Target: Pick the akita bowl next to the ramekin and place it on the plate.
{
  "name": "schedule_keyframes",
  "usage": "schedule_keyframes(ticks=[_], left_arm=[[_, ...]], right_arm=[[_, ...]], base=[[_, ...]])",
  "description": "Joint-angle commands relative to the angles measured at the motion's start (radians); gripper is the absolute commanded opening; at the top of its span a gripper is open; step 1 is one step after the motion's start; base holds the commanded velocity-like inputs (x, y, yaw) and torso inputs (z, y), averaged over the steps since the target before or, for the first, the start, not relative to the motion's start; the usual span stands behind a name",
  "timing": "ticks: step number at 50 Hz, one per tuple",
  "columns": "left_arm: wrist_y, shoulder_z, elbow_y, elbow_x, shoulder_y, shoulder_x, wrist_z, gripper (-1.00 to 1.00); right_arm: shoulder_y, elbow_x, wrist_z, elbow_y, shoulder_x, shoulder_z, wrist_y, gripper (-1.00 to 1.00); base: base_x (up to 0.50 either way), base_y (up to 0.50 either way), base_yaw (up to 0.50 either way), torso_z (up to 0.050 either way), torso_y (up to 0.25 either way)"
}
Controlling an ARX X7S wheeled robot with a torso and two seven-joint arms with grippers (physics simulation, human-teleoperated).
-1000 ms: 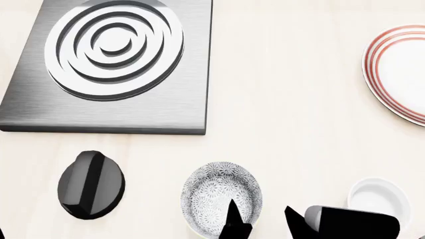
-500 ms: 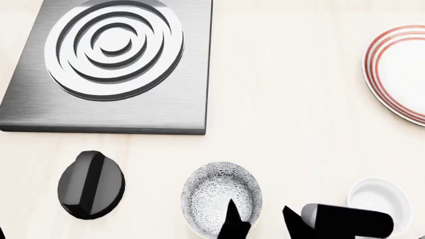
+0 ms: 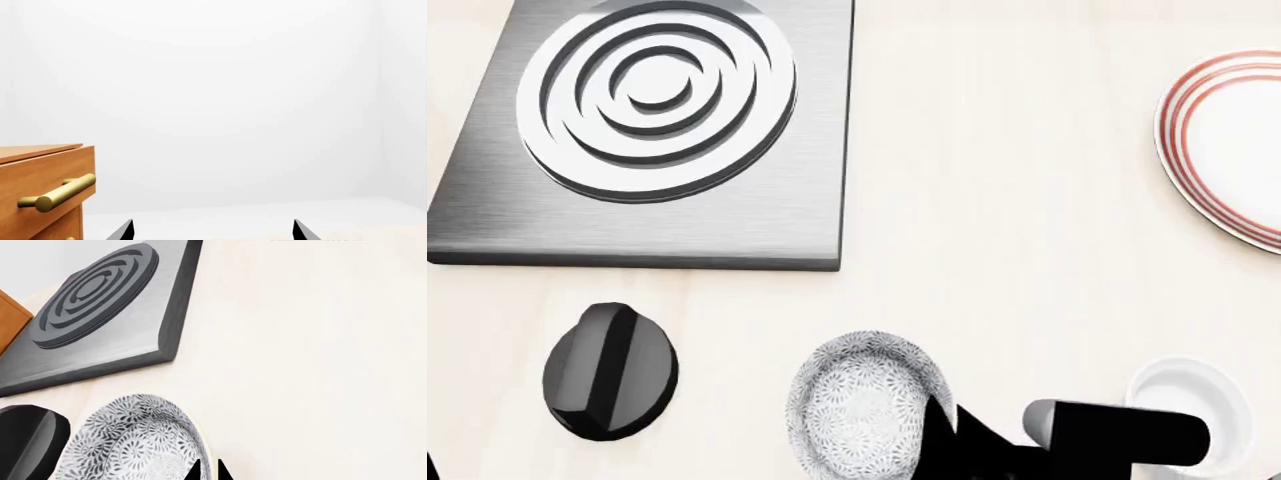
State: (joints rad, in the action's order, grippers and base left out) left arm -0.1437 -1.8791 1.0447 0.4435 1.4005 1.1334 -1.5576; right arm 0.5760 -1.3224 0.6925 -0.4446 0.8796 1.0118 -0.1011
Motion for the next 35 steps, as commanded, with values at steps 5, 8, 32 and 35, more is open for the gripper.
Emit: schedule_keyframes(ticks=[5, 8, 32, 35], left_arm=[[0.002, 0.000, 0.000, -0.006, -0.006, 0.000, 0.000, 1.00], [0.003, 0.001, 0.000, -0.005, -0.009, -0.001, 0.001, 1.00], [0.000, -0.010, 0.001, -0.009, 0.001, 0.001, -0.004, 1.00], [0.000, -0.011, 0.001, -0.007, 0.005, 0.000, -0.004, 1.00]], right_arm=[[-0.004, -0.003, 0.034, -0.032, 0.009, 0.001, 0.002, -1.00], [-0.011, -0.014, 0.030, -0.045, 0.013, -0.010, -0.017, -1.00], [0.081, -0.073, 0.140, -0.228, 0.066, -0.054, 0.035, -1.00], [0.096, -0.094, 0.144, -0.232, 0.074, -0.062, 0.041, -1.00]], base=[[0.00, 0.00, 0.00, 0.000, 0.000], [0.00, 0.00, 0.00, 0.000, 0.000], [0.00, 0.00, 0.00, 0.000, 0.000], [0.00, 0.00, 0.00, 0.000, 0.000]])
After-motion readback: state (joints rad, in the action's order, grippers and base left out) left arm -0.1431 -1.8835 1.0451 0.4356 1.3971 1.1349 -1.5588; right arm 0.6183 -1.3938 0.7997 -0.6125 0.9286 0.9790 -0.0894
